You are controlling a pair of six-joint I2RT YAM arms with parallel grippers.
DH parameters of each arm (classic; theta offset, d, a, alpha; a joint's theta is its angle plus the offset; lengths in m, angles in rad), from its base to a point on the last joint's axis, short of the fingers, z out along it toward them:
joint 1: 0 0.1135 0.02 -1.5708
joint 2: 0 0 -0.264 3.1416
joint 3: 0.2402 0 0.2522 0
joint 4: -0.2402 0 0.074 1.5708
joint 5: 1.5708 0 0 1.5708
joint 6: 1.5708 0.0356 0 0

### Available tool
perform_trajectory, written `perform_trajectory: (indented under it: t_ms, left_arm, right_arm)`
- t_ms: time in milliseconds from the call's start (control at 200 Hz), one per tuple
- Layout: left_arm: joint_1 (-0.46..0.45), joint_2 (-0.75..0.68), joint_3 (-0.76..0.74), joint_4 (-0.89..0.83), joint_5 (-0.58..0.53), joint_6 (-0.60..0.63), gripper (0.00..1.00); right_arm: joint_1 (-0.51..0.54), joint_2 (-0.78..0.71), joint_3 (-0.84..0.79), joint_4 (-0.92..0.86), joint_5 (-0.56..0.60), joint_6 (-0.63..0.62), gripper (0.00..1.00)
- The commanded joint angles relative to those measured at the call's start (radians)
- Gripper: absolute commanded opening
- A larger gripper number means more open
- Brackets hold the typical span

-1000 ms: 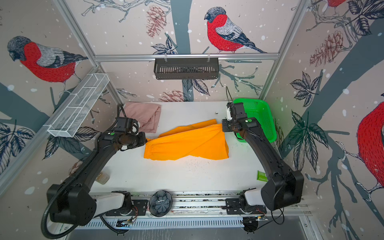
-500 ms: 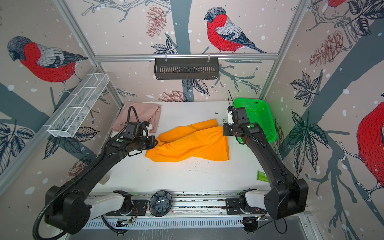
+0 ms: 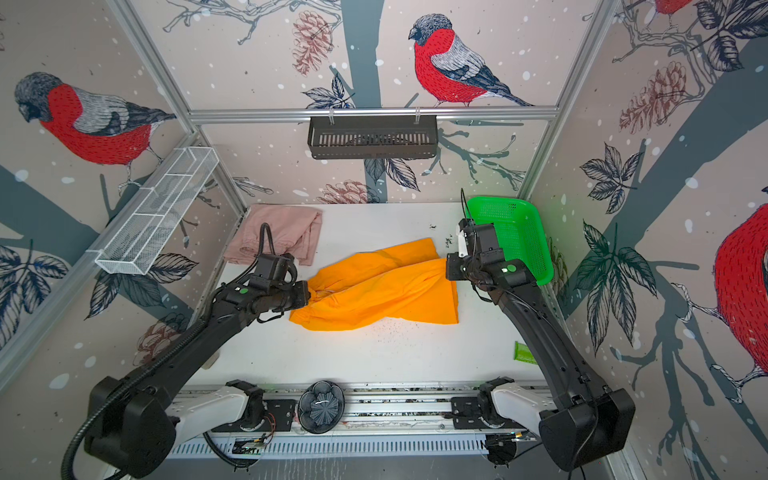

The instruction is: Fold and stack the shorts

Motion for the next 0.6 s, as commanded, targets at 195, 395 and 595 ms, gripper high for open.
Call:
perform_trajectory:
  t_ms: [195,395,595]
  left_arm:
    - [0.201,0.012,-0.060,0.045,-0.033,-0.023,0.00]
    - [0.210,0.143,-0.037,0.106,0.015,-0.023,0.00]
    - [0.222,0.216,-0.012,0.120,-0.012,-0.002,0.00]
  right_arm:
    - [-0.034,0.227,0.153,0.151,0.039,-0.094,0.00]
    - [-0.040,0.411,0.226,0.163,-0.019,-0.117,0.00]
    - [-0.049,0.491,0.227,0.220,-0.036,-0.133,0.00]
